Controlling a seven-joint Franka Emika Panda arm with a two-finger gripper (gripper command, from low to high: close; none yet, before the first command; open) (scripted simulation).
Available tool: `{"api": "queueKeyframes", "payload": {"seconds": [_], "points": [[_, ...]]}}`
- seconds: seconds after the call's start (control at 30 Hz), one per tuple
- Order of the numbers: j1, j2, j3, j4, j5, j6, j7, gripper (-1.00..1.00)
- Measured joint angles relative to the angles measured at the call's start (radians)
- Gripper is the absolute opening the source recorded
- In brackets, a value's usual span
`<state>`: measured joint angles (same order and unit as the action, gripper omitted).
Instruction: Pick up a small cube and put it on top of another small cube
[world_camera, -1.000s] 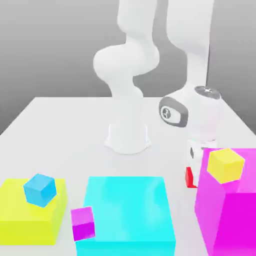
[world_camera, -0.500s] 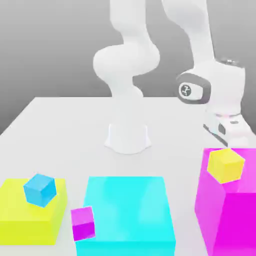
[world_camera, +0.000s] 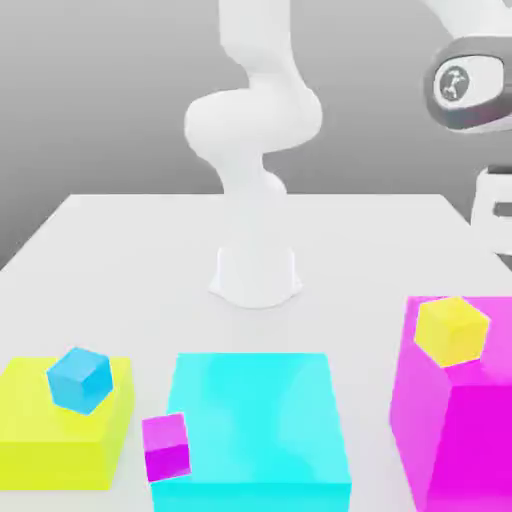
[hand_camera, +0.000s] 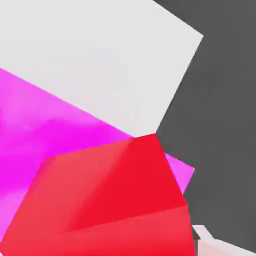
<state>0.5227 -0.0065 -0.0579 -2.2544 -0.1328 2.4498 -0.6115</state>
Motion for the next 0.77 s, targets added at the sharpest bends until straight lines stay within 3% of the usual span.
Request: {"api": "queueKeyframes", "payload": {"seconds": [0.23,0.47,0.57,0.6,0.77], "points": [[-0.196,0.041,-0.107,0.015,0.051,-0.167,0.021,-1.00],[-0.492,0.041,-0.212,-0.139,0.145,-0.025,0.091,-1.00],[-0.471,0.122,-0.190,-0.163,0.186,0.077,0.070,-1.00],[-0.473,0.146,-0.187,-0.169,0.197,0.106,0.063,1.00],[-0.473,0.146,-0.187,-0.169,0.197,0.106,0.063,1.00]]}}
